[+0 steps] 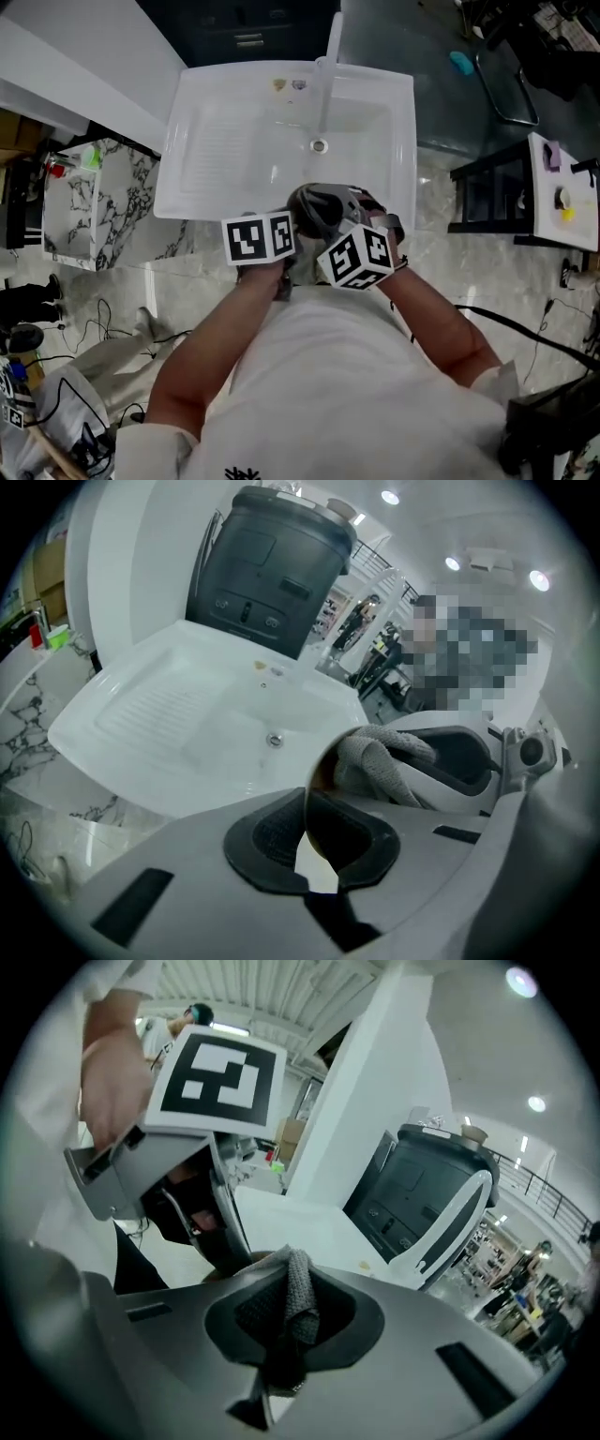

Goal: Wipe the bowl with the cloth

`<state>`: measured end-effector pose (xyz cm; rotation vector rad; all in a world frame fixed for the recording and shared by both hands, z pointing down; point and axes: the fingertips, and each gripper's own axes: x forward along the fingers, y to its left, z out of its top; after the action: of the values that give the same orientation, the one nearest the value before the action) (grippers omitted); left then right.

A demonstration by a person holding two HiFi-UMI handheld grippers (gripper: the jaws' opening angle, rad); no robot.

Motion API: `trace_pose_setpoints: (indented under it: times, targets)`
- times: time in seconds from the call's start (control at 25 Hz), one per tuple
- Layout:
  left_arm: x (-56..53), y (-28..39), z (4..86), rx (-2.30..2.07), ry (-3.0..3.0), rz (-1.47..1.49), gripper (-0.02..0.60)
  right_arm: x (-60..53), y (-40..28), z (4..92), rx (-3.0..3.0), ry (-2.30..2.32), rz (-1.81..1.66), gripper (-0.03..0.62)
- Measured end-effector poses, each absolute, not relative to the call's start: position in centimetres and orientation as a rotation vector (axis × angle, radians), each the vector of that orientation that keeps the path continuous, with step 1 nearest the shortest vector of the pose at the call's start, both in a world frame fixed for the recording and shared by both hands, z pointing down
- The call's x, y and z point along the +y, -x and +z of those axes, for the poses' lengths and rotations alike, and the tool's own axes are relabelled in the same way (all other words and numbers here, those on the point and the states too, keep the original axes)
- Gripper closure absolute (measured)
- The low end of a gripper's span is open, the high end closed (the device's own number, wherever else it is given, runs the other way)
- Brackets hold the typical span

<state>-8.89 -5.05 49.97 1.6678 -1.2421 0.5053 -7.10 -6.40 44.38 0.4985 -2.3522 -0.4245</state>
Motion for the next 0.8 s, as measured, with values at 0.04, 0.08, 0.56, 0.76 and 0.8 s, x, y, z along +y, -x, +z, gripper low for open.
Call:
trace_pose_setpoints:
  times: [0.04, 0.08, 0.56, 0.76, 0.8]
  targets:
    - [-4.9, 8.8, 49.9, -1.247, -1.67, 0.504, 0.561, -6.4, 6.7, 44.6, -2.313, -0.506, -0.457, 0.562]
    - [-4.8, 8.7, 49.8, -1.253, -1.671, 0.501, 0.561, -6.4, 6.2, 44.9, -2.277, -0.51, -0.482, 0.562]
    - [-4.4, 7.0, 49.1, -1.295, -1.687, 0.463, 0.558, -3.5, 2.0, 49.4, -2.065, -0.423, -0.457, 0.562]
    - [-4.0, 5.7, 48.8, -1.278, -1.703, 0.47, 0.557, -1.7, 2.2, 50.3, -2.046, -0.333, -0.437, 0.562]
    - [-4.0, 5.5, 48.7, -1.273, -1.709, 0.473, 0.557, -1.6, 2.5, 50.3, -2.047, -0.316, -0.442, 0.562]
